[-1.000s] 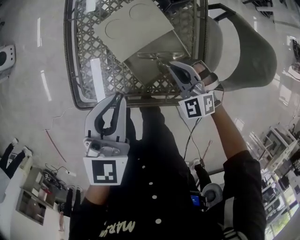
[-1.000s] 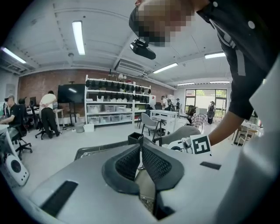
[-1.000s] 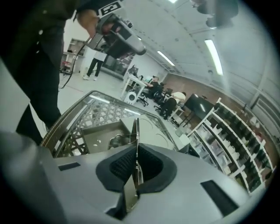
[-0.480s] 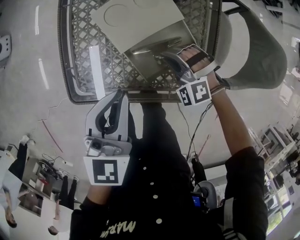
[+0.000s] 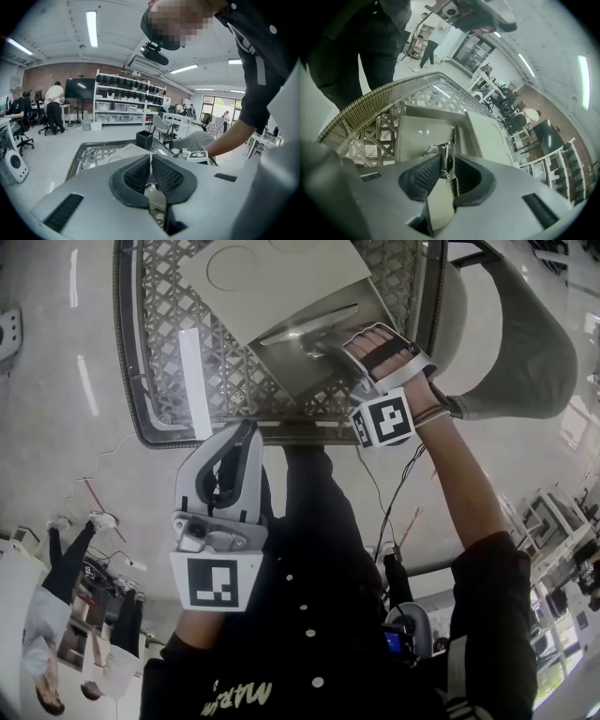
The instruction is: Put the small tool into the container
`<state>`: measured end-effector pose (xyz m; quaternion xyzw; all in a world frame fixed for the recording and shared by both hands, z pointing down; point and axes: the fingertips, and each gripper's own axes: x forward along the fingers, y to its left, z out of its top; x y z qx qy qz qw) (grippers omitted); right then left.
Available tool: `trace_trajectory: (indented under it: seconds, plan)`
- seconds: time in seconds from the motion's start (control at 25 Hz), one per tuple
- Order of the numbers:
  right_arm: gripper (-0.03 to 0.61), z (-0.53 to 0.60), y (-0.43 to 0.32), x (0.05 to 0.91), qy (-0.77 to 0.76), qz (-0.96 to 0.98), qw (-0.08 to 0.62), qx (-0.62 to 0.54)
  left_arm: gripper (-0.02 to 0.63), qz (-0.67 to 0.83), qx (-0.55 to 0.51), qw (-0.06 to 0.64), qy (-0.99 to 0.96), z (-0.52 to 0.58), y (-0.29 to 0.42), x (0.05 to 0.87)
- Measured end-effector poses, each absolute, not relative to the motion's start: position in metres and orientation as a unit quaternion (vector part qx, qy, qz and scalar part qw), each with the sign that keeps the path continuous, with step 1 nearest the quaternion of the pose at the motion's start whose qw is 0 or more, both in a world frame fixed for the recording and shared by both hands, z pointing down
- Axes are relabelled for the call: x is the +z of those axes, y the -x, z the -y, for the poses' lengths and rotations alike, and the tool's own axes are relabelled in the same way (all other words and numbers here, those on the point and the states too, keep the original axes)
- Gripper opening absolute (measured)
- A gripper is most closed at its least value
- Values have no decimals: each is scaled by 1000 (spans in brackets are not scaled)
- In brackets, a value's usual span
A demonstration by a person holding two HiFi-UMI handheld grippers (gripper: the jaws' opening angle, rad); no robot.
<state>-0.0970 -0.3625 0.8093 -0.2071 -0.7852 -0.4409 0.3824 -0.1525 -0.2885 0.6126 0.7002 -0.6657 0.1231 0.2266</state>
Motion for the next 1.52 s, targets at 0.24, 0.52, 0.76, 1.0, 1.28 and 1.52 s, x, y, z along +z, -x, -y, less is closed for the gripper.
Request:
trace_trajectory:
  seconds: [0.24,0.52,0.76,1.0,1.28,1.52]
  plan:
    - [149,364,93,804,211,784,400,-426,38,669,117,219,-700,290,155,604]
    - [152,375,74,776,192,782,409,-429,38,670,112,192,-708,301,157,574]
    - [75,387,83,698,81,847,383,-361,38,658,105,179,-724,305,155,539]
    - [14,402,92,598,-58,919,310,-235,40,656,79,128,-740,312,158,481]
    - [12,406,76,472,-171,964,178,-98,40,650,63,74,-754,318,166,408]
    - [12,410,49,412,-263,959,101,30,38,641,52,39,-765,324,178,367]
